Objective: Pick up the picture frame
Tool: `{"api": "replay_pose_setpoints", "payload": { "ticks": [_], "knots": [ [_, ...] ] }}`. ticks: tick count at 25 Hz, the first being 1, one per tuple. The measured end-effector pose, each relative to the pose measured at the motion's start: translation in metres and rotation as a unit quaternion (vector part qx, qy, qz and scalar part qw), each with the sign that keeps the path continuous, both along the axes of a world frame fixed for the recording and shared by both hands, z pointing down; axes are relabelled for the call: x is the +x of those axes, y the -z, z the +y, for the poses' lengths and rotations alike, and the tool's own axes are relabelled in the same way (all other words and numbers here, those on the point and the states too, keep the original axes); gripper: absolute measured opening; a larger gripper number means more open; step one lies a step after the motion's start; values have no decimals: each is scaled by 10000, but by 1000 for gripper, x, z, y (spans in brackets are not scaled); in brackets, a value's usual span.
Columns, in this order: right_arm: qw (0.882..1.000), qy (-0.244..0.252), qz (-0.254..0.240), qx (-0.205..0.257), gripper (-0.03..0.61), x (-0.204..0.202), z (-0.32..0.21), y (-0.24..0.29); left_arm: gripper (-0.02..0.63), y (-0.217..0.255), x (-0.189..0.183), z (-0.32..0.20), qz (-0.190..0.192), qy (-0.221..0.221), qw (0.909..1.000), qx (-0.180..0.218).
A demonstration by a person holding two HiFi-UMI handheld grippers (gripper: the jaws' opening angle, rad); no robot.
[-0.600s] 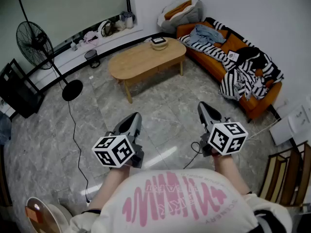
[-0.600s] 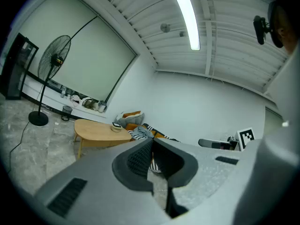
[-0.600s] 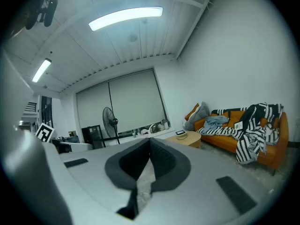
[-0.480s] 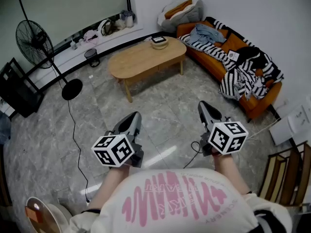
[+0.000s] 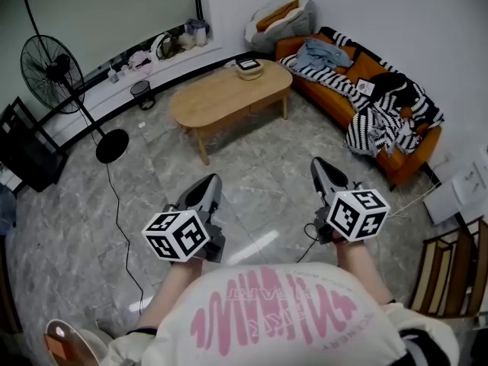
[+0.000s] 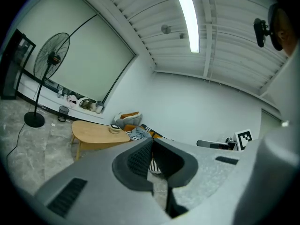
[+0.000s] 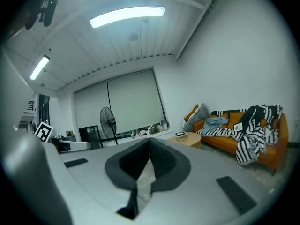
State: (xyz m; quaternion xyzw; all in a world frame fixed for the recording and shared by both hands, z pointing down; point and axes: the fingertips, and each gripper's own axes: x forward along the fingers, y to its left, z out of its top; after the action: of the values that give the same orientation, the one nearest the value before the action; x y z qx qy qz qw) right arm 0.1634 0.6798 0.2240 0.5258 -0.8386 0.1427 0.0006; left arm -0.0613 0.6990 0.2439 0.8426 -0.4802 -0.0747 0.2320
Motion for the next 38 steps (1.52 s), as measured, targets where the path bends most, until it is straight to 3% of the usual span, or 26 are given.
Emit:
{"api": "replay_pose_setpoints", "payload": {
  "ticks": [7, 13, 20, 24, 32, 38],
  "knots": [
    [9993, 10, -363, -54, 5, -38, 0, -22, 5, -11, -40, -4, 80, -191, 9998, 77],
    [9971, -52, -145, -741, 5, -67, -6, -77, 4, -66, -68, -6, 200, -202, 9979, -591],
    [9976, 38, -65, -691, 5, -73, -61, -86, 5, -93, -75, -48, 263, -64, 9957, -891],
    [9971, 99, -93, -748, 5, -74, -109, -93, 5, -92, -74, -95, 253, -18, 9961, -842],
    [9977, 314, -137, -589, 5, -51, -255, -70, 5, -71, -51, -224, 4, 134, 9980, -616],
    [9982, 479, -150, -321, 6, -33, -354, -51, 5, -60, -41, -310, 153, 387, 9981, -455]
  ]
}}
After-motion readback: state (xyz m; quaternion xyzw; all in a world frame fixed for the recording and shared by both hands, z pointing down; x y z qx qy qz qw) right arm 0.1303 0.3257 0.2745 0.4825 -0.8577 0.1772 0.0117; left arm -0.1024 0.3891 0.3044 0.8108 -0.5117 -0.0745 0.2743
